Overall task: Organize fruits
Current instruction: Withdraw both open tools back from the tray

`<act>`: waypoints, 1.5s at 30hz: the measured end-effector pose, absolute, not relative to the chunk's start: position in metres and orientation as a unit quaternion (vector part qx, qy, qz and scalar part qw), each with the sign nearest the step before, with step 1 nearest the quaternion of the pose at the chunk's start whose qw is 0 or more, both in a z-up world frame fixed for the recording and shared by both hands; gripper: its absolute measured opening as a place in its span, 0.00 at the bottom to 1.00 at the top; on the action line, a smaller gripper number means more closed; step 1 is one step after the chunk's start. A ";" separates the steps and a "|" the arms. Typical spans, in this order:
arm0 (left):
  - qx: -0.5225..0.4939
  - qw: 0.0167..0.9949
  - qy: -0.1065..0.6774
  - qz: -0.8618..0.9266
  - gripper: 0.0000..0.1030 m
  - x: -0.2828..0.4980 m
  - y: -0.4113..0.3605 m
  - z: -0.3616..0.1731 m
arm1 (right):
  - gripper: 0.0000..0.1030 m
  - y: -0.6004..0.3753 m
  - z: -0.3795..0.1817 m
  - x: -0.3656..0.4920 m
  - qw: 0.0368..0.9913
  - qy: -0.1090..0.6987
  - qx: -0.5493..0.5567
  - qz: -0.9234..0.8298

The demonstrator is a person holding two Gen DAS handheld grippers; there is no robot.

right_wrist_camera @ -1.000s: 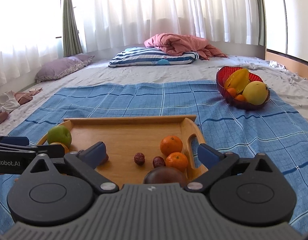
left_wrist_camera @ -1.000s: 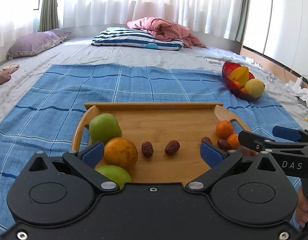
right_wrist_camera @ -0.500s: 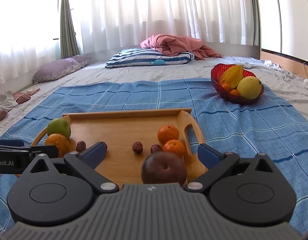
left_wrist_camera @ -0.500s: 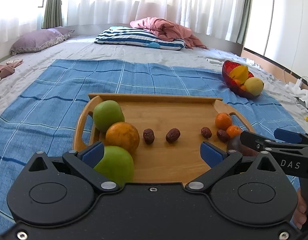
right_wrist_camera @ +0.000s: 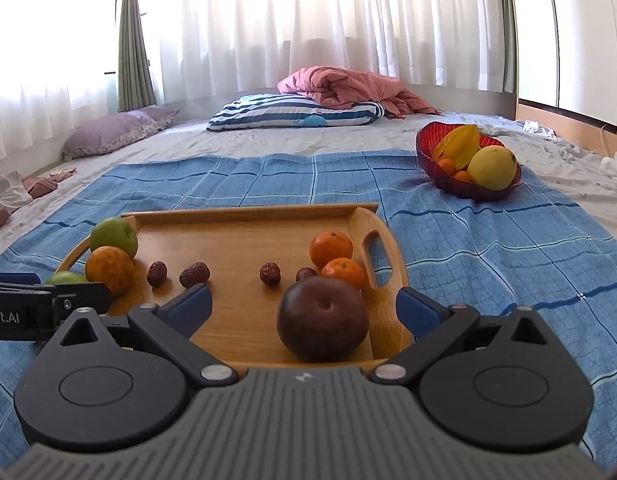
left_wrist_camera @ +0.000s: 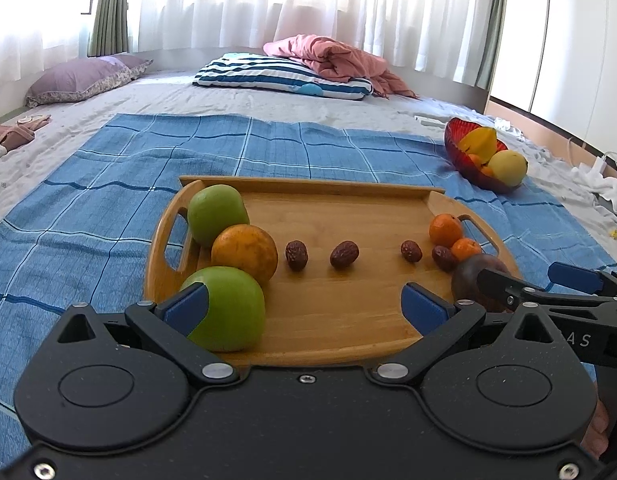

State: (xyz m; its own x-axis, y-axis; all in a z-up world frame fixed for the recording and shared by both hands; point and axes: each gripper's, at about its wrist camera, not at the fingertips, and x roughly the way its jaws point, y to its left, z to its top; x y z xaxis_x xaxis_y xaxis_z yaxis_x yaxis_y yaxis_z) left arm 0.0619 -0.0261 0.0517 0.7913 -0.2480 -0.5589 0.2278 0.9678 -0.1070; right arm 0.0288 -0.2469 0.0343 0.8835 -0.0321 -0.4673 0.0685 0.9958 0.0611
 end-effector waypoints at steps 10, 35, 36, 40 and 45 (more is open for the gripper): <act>-0.014 0.946 0.301 -0.124 1.00 0.055 -0.025 0.044 | 1.00 -0.247 0.027 0.024 0.969 0.243 0.037 -0.025; -0.006 0.946 0.303 -0.114 1.00 0.042 -0.017 0.027 | 1.00 -0.242 0.017 0.009 0.971 0.238 0.027 -0.026; -0.006 0.946 0.304 -0.113 1.00 0.042 -0.017 0.026 | 1.00 -0.243 0.015 0.008 0.970 0.239 0.027 -0.026; -0.004 0.945 0.307 -0.112 1.00 0.040 -0.017 0.021 | 1.00 -0.242 0.010 0.007 0.969 0.243 0.025 -0.026; -0.002 0.944 0.313 -0.109 1.00 0.039 -0.016 0.014 | 1.00 -0.240 0.003 0.007 0.968 0.247 0.022 -0.028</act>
State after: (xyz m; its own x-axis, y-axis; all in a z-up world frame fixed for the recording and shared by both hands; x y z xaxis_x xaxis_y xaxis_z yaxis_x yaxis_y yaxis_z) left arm 0.0387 -0.0165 0.0141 0.7805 -0.2059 -0.5902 0.2039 0.9764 -0.0710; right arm 0.0068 -0.2401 0.0028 0.8762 -0.0423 -0.4801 0.0645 0.9975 0.0298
